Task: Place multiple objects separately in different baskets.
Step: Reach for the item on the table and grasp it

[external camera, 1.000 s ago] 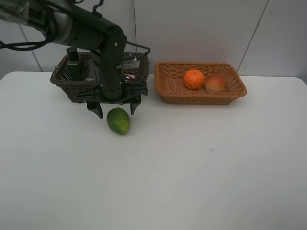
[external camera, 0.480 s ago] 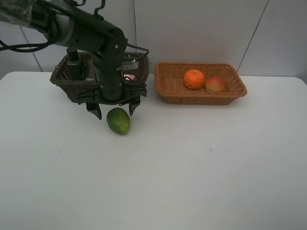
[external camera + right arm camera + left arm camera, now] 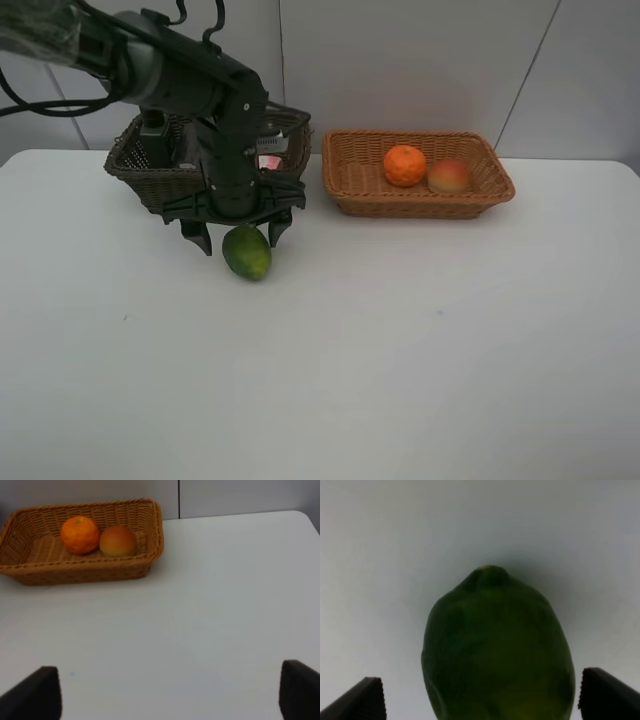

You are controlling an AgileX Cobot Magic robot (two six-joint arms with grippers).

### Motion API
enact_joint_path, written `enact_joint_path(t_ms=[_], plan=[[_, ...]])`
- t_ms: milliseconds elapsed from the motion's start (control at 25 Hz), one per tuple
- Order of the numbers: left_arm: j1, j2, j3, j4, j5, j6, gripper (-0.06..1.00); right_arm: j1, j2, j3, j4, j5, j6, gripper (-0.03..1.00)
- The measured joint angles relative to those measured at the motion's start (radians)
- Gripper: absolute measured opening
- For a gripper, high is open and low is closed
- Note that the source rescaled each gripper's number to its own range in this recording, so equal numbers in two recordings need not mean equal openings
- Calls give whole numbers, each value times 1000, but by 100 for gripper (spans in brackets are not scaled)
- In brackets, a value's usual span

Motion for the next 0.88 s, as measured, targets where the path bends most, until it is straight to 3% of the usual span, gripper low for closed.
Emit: enact_joint_path(t_ms=[880], plan=[[0, 45, 0, 0, -28, -3, 99, 0, 0, 0, 0, 0, 0, 88]])
